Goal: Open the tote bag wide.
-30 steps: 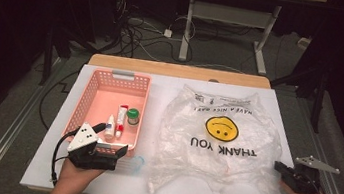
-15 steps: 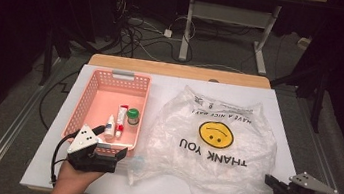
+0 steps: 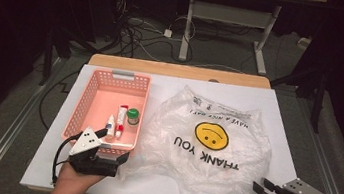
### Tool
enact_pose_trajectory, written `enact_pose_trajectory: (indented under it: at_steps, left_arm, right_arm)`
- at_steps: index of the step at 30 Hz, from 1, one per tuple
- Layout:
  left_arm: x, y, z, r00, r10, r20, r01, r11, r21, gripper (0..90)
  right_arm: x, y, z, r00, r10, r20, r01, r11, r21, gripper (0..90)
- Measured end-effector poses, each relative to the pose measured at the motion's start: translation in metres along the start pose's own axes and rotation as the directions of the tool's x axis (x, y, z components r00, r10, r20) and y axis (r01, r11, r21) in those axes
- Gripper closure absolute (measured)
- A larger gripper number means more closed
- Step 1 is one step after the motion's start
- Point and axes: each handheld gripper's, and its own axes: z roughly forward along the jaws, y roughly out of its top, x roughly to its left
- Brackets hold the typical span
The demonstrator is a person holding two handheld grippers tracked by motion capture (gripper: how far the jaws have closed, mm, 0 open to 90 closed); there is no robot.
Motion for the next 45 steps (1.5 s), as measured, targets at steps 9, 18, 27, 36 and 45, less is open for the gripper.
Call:
enact_pose_trajectory:
  at_steps: [9,18,27,36,45]
  left_arm:
    - [0.005,0.001,-0.001,0.9998,0.001,-0.022,-0.001,0.9999,-0.013,0.0]
    - [0.010,0.001,-0.002,0.9995,-0.032,-0.005,0.032,0.9991,0.029,0.0]
    - [0.012,-0.001,-0.001,0.9989,-0.036,-0.031,0.037,0.9989,0.027,0.0]
    - [0.011,0.000,0.000,0.9993,-0.034,-0.019,0.035,0.9988,0.034,0.0]
    - [0.004,0.000,0.005,0.9996,0.017,-0.022,-0.016,0.9984,0.054,0.0]
  right_arm:
    - [-0.023,0.036,-0.016,0.9997,0.010,0.023,-0.006,0.987,-0.158,49.4]
    - [-0.071,0.071,0.042,0.9941,0.042,0.100,-0.033,0.995,-0.093,39.3]
    - [-0.118,0.112,0.112,0.9900,0.081,0.116,-0.081,0.997,-0.007,39.6]
    - [-0.134,0.111,0.158,0.9950,0.075,0.066,-0.081,0.992,0.098,24.5]
    - [-0.125,0.101,0.154,0.9996,-0.001,0.027,-0.002,0.993,0.117,65.5]
